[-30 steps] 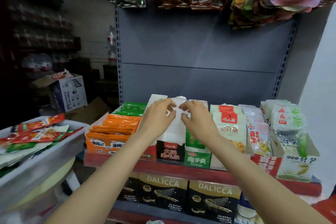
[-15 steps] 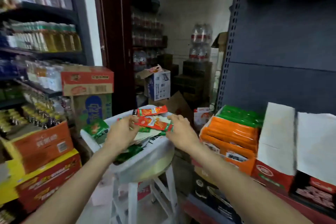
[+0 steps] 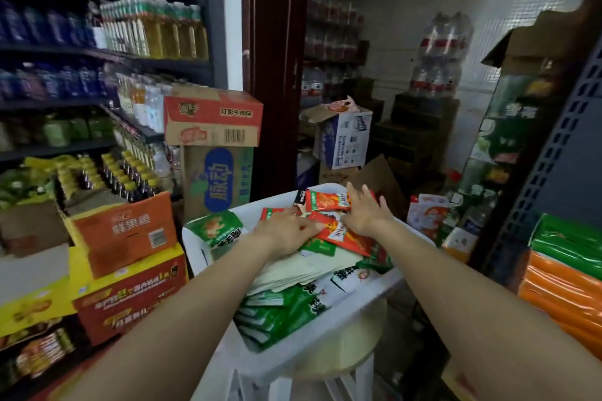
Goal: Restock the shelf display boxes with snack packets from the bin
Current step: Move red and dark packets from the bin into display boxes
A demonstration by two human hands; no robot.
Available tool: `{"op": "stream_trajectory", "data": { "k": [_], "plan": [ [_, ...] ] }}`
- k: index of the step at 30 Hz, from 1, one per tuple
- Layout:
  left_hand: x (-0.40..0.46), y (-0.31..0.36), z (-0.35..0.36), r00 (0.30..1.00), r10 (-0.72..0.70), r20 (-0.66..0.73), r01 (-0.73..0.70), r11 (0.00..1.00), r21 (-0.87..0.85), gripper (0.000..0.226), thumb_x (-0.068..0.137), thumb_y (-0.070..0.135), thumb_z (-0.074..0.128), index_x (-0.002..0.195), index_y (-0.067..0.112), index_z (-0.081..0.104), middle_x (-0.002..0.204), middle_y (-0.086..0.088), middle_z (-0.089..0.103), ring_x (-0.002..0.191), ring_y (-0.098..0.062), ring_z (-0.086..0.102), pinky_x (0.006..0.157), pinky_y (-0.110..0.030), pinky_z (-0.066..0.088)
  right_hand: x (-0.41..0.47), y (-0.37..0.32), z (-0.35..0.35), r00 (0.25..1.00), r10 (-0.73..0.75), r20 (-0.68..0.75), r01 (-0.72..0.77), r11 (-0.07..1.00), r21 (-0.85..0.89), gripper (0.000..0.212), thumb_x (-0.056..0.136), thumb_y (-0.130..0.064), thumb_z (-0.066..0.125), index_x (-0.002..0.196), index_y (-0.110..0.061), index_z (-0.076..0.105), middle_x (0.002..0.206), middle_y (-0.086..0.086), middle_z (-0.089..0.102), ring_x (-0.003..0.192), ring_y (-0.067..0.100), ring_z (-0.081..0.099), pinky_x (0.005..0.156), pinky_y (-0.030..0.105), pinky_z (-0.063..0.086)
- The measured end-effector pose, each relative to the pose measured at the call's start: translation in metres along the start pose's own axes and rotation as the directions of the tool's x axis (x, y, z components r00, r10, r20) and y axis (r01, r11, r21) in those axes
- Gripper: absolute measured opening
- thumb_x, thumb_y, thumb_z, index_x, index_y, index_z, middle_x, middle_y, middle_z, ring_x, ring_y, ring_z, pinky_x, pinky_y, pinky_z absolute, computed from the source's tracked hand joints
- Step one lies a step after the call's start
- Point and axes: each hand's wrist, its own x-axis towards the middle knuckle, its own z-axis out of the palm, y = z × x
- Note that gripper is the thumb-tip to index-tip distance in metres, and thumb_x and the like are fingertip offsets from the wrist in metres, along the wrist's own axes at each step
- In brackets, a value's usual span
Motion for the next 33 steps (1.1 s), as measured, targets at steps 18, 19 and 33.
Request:
{"op": "stream_trajectory", "data": {
  "k": [18,19,33],
  "plan": [
    [-0.008,0.016,0.01,0.912,-0.221,-0.345,0.226,0.974,-0.024,0.037,0.091,0.031,0.056,0.124,0.016,0.056,0.127,-0.013,0.047,0.123,-0.032,0.038,0.097,-0.04,0.037,-0.029,-0.002,-0.004,0.982,0.182,0.039,-0.186,0.947,0.263,0.053,0.075,-0.043,0.074,0.111,-0.013,0.05,0.122,0.01,0.058,0.114,0.027,0.054,0.097,0.036,0.043],
    [-0.008,0.021,0.012,0.909,-0.247,-0.335,0.243,0.968,-0.054,0.037,0.09,0.035,0.056,0.119,0.012,0.059,0.125,-0.015,0.05,0.12,-0.033,0.041,0.095,-0.04,0.039,-0.031,-0.003,-0.003,0.985,0.173,0.024,-0.173,0.955,0.242,0.057,0.076,-0.046,0.072,0.116,-0.012,0.049,0.124,0.01,0.057,0.116,0.027,0.052,0.099,0.037,0.042],
    [-0.043,0.05,0.001,0.838,-0.479,-0.263,-0.03,0.44,-0.897,0.017,0.078,0.023,0.075,0.075,0.01,0.064,0.091,-0.012,0.07,0.08,-0.026,0.066,0.077,-0.033,0.053,-0.095,-0.005,-0.047,0.953,0.238,-0.187,-0.053,0.739,0.671,0.038,0.074,-0.033,0.079,0.097,-0.013,0.056,0.101,0.006,0.064,0.086,0.019,0.06,0.067,0.027,0.044]
  ]
}}
